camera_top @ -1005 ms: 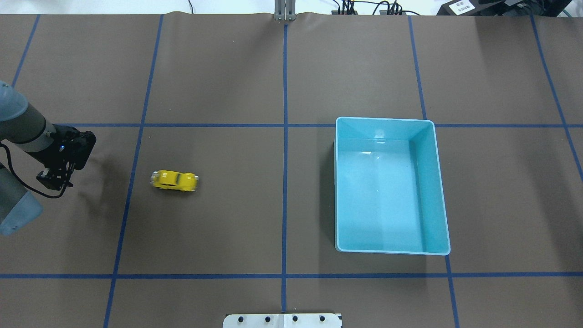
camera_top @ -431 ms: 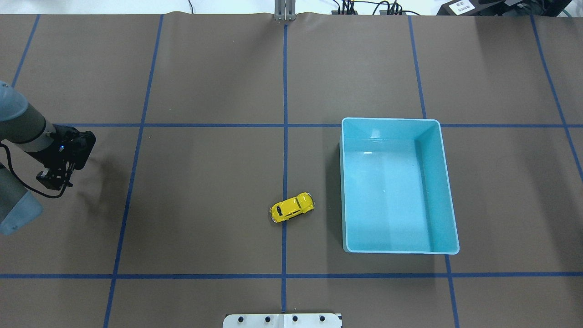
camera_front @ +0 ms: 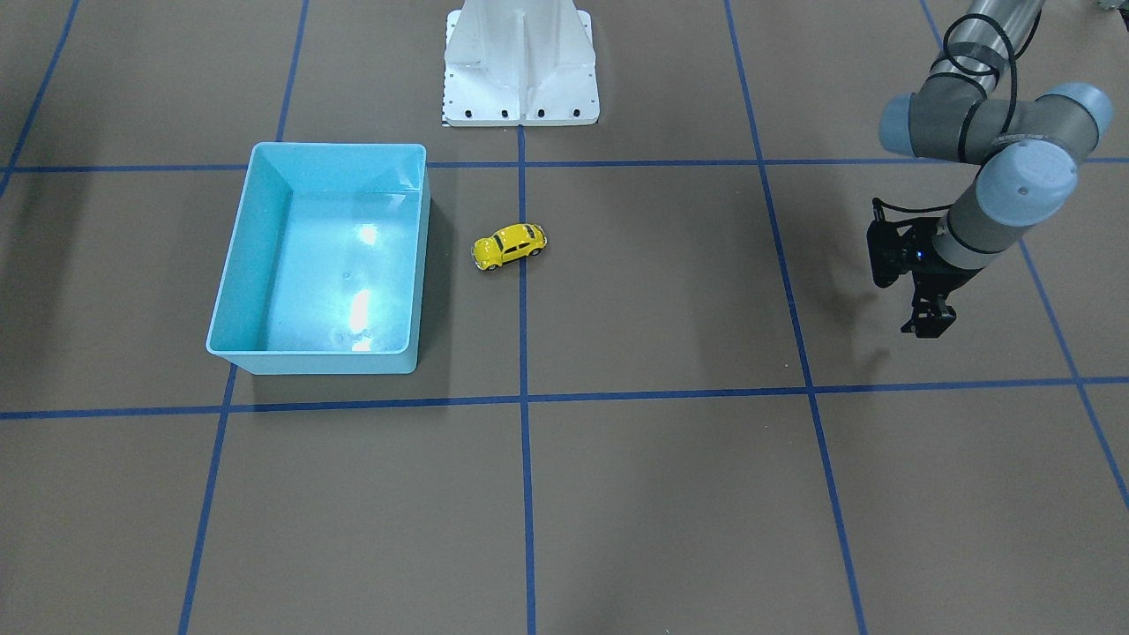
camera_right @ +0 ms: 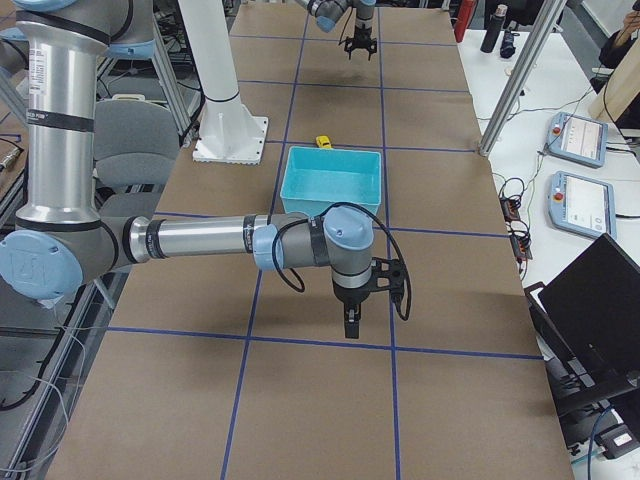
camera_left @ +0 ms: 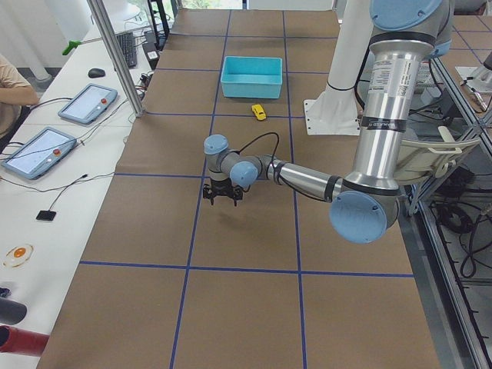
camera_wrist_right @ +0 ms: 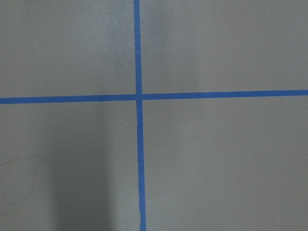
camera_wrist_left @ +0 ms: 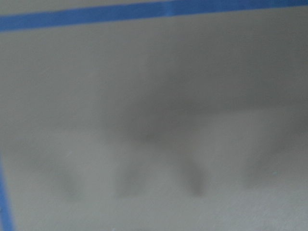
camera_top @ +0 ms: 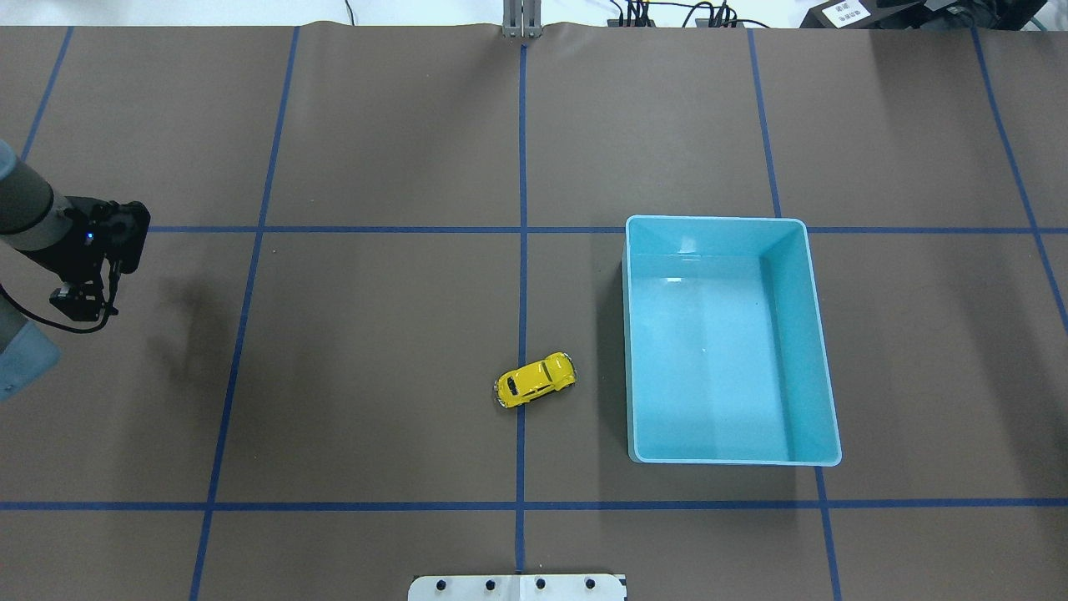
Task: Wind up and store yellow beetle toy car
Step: 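Withdraw the left arm out of view while the right arm moves in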
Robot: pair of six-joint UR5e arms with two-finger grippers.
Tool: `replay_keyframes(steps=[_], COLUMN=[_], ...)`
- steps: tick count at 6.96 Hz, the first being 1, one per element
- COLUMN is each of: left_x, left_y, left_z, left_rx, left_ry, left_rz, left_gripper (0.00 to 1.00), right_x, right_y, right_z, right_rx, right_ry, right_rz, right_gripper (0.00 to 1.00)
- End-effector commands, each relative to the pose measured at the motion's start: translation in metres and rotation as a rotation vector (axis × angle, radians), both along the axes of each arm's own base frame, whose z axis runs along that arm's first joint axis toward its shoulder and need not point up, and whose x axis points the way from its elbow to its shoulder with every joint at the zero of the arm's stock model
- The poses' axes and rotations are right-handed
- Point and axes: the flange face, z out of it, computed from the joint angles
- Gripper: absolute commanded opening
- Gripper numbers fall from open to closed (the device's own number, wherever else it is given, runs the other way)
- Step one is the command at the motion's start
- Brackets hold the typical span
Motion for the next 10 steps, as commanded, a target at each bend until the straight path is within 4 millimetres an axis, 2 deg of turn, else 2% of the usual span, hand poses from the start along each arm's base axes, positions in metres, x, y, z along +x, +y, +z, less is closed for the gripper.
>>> replay_keyframes(steps=[1,2,3,4,5,6,7,8,9,10], left_x=[-0.068,-0.097,-0.106,-0.135,-0.158,-0.187,-0.212,-0.234,-0.251,-0.263], left_y=[-0.031,-0.038,-0.032,-0.041,-0.045,-0.046,-0.044,-0.036,-0.016,-0.014], left_z=[-0.004,-0.004,-0.001,0.026,0.041,0.051,0.057,0.053,0.079,0.09], left_rx=[-0.211,-0.304,-0.513,-0.636,-0.673,-0.741,-0.877,-0.903,-0.945,-0.965], left_ry=[0.021,0.048,0.149,0.176,0.172,0.145,0.123,0.126,0.111,0.11], left_rz=[-0.388,-0.511,-0.561,-0.617,-0.671,-0.736,-0.786,-0.824,-0.858,-0.884], left_gripper=[1.0,1.0,1.0,1.0,1.0,1.0,1.0,1.0,1.0,1.0], right_x=[-0.003,-0.003,-0.011,-0.037,-0.088,-0.126,-0.171,-0.228,-0.282,-0.335], right_y=[-0.007,-0.019,-0.025,-0.043,-0.043,-0.045,-0.036,-0.019,0.003,0.025], right_z=[-0.053,-0.078,-0.11,-0.153,-0.211,-0.253,-0.302,-0.35,-0.384,-0.422], right_rx=[0.027,0.035,0.065,0.103,0.151,0.22,0.29,0.383,0.452,0.56], right_ry=[0.001,0.001,-0.002,-0.004,0.002,-0.015,-0.05,-0.092,-0.132,-0.128], right_rz=[-0.006,-0.006,-0.023,-0.074,-0.167,-0.219,-0.272,-0.381,-0.492,-0.581], right_gripper=[1.0,1.0,1.0,1.0,1.0,1.0,1.0,1.0,1.0,1.0])
